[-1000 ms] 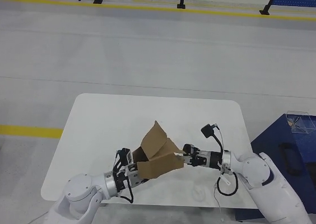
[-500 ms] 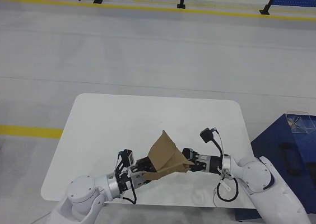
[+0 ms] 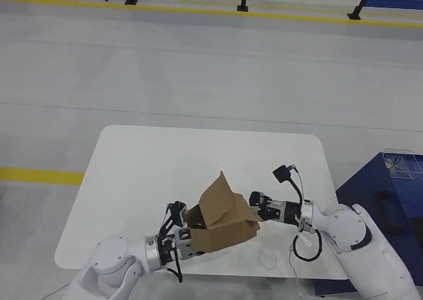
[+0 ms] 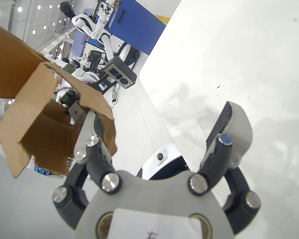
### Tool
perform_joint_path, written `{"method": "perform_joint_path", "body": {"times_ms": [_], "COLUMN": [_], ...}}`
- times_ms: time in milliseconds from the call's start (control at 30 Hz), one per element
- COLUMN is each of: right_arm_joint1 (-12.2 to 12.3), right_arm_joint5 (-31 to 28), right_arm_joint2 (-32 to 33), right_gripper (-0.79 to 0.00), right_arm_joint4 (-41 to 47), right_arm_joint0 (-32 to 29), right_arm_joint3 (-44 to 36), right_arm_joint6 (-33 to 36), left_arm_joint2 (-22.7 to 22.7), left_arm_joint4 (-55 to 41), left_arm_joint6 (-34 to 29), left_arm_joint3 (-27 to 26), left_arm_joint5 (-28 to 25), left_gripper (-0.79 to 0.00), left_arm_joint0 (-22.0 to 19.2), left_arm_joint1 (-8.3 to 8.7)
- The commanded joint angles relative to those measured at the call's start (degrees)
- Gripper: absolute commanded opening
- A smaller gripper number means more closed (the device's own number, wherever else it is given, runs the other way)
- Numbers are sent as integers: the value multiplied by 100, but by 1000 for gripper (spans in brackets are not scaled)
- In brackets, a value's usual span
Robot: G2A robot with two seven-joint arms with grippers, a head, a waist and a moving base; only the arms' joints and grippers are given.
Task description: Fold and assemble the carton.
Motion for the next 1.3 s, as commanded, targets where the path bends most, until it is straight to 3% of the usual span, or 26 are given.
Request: {"method": "perform_joint_path", "body": {"times_ms": [0, 233, 667, 1267], "right_arm_joint1": [-10, -30, 92, 24], "right_arm_joint5": [-4, -71, -415, -285], "right_arm_joint2": [-53, -107, 732, 111], "right_gripper": [0, 0, 0, 0], "right_arm_joint4": [-5, 28, 850, 448], "right_arm_joint0": [33, 111, -311, -251], "right_arm_joint3": [4, 67, -388, -323], "right_arm_joint6": [3, -29, 102, 181], "left_arm_joint2": [37, 82, 129, 269], "left_arm_joint4": [52, 88, 280, 483], "left_arm_joint6": [-66, -127, 113, 307], "left_arm_joint3": [-10, 27, 77, 38], "left_arm_joint5": [-101, -227, -396, -528], "left_gripper": [-785, -785, -785, -785], "left_arm_joint0": [-4, -26, -33, 17], "left_arm_joint1": [7, 31, 67, 105]}}
